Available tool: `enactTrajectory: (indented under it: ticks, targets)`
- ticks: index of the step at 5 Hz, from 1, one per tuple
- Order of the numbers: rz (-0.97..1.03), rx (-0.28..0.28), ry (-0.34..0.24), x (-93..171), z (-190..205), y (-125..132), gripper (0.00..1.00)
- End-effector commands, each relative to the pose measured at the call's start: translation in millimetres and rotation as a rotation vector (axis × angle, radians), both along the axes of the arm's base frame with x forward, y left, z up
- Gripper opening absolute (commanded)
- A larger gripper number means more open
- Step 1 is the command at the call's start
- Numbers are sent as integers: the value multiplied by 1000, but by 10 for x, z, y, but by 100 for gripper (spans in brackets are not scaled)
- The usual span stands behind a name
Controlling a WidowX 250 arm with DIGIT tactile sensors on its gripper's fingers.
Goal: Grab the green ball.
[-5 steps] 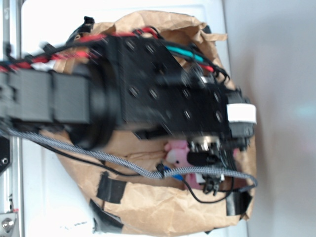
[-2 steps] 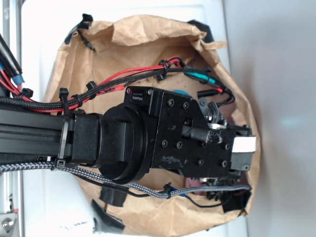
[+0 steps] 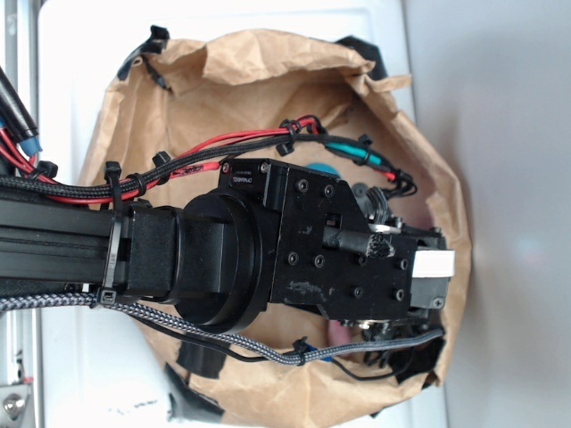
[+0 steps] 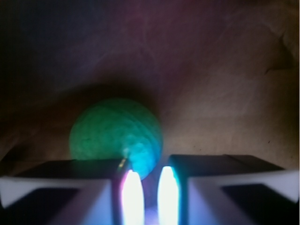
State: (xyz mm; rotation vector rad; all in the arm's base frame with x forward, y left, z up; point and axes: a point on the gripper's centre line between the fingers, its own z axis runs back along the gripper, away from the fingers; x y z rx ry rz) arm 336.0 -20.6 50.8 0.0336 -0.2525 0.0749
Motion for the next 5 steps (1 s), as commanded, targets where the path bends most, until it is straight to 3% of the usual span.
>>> enactTrajectory:
  ticks: [1,2,4,5]
  targets:
    - [-34,-68,-53,20,477,82,84]
    - [-64,-124,-71,-87,597,157,100]
    - [-98,-180,-90,-90,594,55,100]
    - [-101,-159,-105,-33,494,-42,100]
